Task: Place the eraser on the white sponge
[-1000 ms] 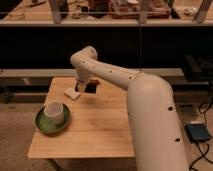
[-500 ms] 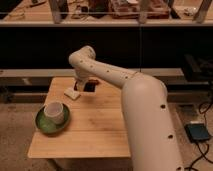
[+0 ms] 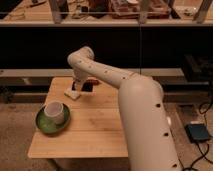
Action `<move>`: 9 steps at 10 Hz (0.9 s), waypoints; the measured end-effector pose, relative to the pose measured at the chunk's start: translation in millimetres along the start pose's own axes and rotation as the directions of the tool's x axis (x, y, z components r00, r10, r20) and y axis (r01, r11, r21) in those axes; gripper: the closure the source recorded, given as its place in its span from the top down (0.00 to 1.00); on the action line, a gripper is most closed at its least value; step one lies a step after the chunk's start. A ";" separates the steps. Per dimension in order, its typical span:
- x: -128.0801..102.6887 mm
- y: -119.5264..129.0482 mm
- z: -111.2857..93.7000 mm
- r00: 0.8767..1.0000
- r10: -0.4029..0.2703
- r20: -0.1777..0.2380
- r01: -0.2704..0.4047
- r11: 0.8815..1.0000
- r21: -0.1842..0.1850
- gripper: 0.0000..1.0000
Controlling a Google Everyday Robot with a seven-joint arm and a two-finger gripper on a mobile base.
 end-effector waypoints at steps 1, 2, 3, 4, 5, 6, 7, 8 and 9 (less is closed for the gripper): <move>8.2 5.5 7.5 1.000 -0.006 -0.025 0.006 1.000 0.013 0.00; 18.0 9.4 14.0 0.999 -0.017 -0.045 0.018 1.000 0.023 0.00; 26.1 10.5 18.8 0.998 -0.028 -0.056 0.030 0.999 0.029 0.00; 31.8 12.1 22.5 0.997 -0.036 -0.068 0.038 0.999 0.034 0.00; 35.6 14.6 26.0 0.996 -0.043 -0.077 0.046 0.998 0.037 0.00; 36.9 16.5 28.4 0.996 -0.047 -0.080 0.050 0.998 0.038 0.00; 41.1 16.1 32.3 0.995 -0.057 -0.082 0.061 0.997 0.041 0.00; 47.8 14.5 37.5 0.994 -0.071 -0.085 0.075 0.996 0.045 0.00; 56.1 11.4 44.4 0.992 -0.087 -0.093 0.092 0.994 0.052 0.00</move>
